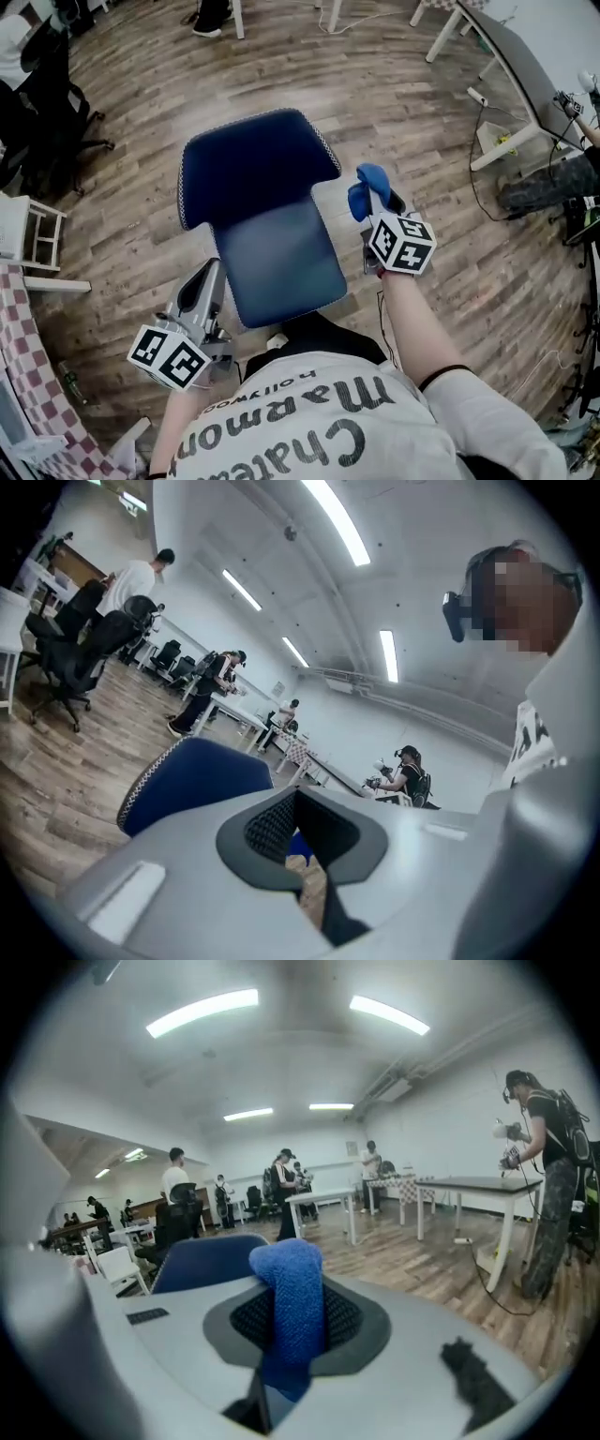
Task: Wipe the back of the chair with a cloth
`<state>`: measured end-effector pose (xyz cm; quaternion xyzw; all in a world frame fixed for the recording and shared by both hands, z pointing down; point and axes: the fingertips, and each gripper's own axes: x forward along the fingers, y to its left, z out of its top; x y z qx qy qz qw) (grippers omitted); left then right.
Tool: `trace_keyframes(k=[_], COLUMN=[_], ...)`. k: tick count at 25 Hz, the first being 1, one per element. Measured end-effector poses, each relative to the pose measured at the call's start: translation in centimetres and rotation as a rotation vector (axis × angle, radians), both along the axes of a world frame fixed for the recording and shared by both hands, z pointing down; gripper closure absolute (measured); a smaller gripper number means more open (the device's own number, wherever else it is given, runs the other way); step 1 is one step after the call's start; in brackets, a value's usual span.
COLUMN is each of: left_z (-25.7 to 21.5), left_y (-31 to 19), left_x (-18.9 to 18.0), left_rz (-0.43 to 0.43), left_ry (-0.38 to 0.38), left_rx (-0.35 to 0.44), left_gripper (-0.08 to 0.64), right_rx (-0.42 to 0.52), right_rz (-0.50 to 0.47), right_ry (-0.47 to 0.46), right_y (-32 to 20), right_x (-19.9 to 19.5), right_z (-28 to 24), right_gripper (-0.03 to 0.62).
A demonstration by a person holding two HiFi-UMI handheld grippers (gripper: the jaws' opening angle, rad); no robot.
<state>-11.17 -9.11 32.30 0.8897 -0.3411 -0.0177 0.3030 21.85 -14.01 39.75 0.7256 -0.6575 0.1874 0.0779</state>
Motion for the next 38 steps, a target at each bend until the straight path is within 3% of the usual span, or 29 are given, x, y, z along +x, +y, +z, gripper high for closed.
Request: trace_keyframes(k=[5, 9, 16, 20, 24, 29, 34, 38], left_z=[-3.9, -8.3, -13.5, -13.8, -12.6, -13.0, -13.0, -12.8], left_y=[0.9, 1.4, 4.6, 6.3, 8.2, 9.7, 10.8, 12.2], left_x=[-3.5, -4.6, -4.0, -2.6, -0.7, 0.7, 0.6, 2.7], left_rz=[-0.146, -0.176, -0.110, -0.074, -0.053, -0.070, -0.155, -0.234], left_ry=[0.062, 0.121, 0.033, -0.036, -0.061, -0.088, -0.127, -0.107], left_rx=[0.031, 0.107, 0.284, 0.344, 0.328, 0.338, 0.332, 0.320], left_gripper=[0.552, 0.552, 0.552, 0.552, 0.552, 0.552, 0.552, 0.552], right_rx=[0.138, 0.221, 0.341, 0.362, 0.304, 0.308, 0.322, 0.300], right_rz=[-0.091, -0.188, -0.513, -0.609, -0.666, -0.686, -0.701, -0.743], right_ry=[0.029, 0.019, -0.089, -0.116, -0.065, -0.001, 0.069, 0.053], right_y=[1.6, 2.7, 7.1, 10.1, 12.6, 13.6, 13.8, 15.1], right_x=[-3.9, -7.7, -17.2, -20.1, -21.2, -20.0, -17.3, -14.3], right_z=[-8.5, -14.3, -22.1, -23.9, -23.1, -23.3, -23.3, -22.8], right_gripper=[0.518, 0.518, 0.518, 0.520, 0.520, 0.520, 0.520, 0.520])
